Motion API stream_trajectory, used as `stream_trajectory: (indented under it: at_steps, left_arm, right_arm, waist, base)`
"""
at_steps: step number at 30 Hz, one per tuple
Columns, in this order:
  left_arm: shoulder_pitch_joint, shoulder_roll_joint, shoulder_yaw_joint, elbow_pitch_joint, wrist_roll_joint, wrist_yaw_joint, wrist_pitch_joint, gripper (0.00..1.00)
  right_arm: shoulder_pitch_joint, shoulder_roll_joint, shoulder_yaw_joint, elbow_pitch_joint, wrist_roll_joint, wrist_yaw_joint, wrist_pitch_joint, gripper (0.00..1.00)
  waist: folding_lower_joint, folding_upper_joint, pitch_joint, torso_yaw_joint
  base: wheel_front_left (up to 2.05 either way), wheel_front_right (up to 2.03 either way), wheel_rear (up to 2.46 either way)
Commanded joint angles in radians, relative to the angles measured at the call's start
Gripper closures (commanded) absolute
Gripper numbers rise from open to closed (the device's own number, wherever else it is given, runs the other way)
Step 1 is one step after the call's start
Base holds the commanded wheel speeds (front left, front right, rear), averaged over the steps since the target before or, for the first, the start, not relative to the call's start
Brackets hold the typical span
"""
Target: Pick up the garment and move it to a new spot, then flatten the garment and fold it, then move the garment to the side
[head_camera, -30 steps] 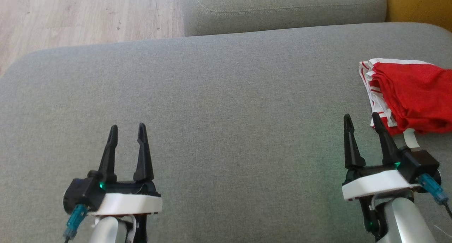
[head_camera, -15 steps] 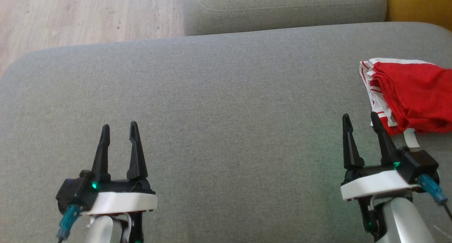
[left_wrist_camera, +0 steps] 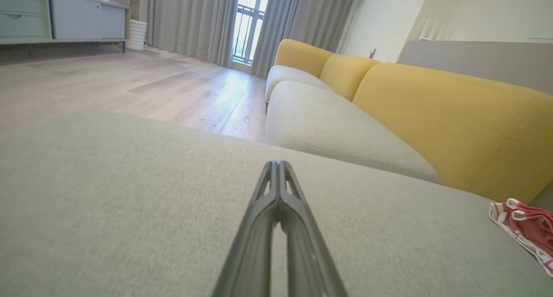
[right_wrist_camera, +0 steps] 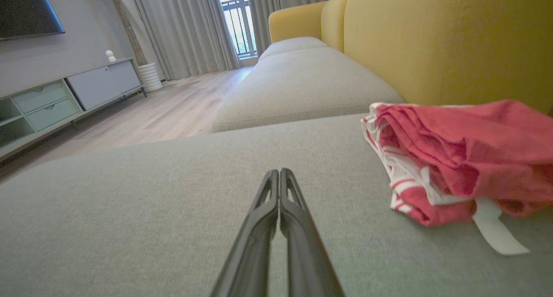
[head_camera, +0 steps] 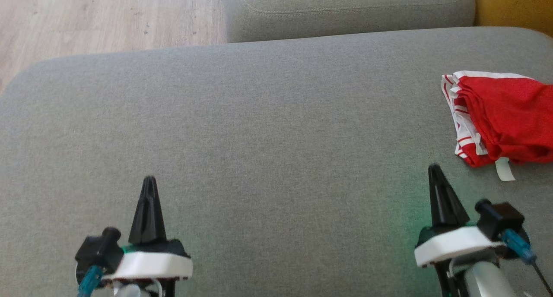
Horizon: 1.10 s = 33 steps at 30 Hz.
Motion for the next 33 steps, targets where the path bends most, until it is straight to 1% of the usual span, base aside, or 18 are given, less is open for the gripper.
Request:
stream_trajectory:
  at_steps: [1,33]
  left_arm:
    - [-0.017,0.0,0.004,-0.022,-0.023,-0.002,0.006,1.0]
    - [-0.03,0.006,0.059,-0.01,-0.336,-0.026,0.093,1.0]
  right_arm:
    - [-0.014,-0.001,-0.001,-0.024,0.027,0.0,0.004,1.0]
    - [-0.023,-0.015,-0.022,-0.036,0.4,0.002,0.078,1.0]
  waist:
    - [0.0,0.0,-0.001,0.0]
    - [0.0,0.0,-0.017,-0.005]
  base:
    - [0.0,0.0,0.0]
    - [0.0,0.0,0.0]
